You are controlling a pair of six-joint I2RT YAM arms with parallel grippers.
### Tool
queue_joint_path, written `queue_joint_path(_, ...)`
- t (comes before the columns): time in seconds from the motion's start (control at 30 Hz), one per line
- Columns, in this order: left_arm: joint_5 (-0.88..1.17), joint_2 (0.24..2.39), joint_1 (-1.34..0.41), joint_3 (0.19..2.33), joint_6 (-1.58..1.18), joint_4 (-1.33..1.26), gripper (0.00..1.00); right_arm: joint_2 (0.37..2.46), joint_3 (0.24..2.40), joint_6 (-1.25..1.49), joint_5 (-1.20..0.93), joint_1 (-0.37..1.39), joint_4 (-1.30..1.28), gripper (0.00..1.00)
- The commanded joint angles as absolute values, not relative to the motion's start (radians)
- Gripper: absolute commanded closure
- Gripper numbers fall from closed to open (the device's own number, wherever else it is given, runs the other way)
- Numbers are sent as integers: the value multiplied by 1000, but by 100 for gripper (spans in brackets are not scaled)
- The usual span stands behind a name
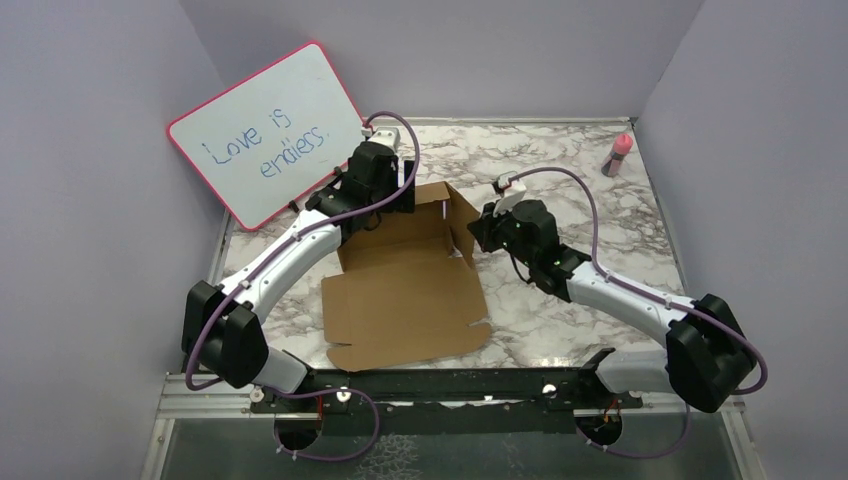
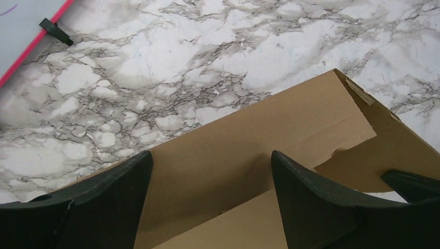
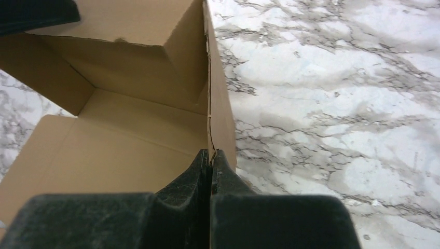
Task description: Fold the paper box
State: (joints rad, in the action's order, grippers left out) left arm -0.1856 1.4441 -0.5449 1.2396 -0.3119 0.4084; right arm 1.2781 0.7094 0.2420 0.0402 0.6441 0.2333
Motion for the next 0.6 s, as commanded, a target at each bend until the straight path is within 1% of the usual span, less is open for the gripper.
queue_joint_path(0.0, -120, 1430, -555, 1209, -343, 450, 17, 1313, 737, 310, 36, 706, 237, 96)
queue_joint_path(0.1, -108, 1431, -558, 1189, -345, 439, 17, 1322, 721, 298, 7, 727, 270, 92)
queue_joint_path(0.23, -123, 1423, -560, 1170, -329, 434, 18, 1317, 684, 253, -79, 727, 326, 85)
queue_joint_path(0.43, -129, 1412, -561, 1162, -295, 435, 18, 1315, 650, 146, -158, 726, 415, 69)
queue_joint_path(0.57, -113, 1405, -561, 1160, -284, 437, 18, 1326, 661, 82, -248, 713, 418, 62)
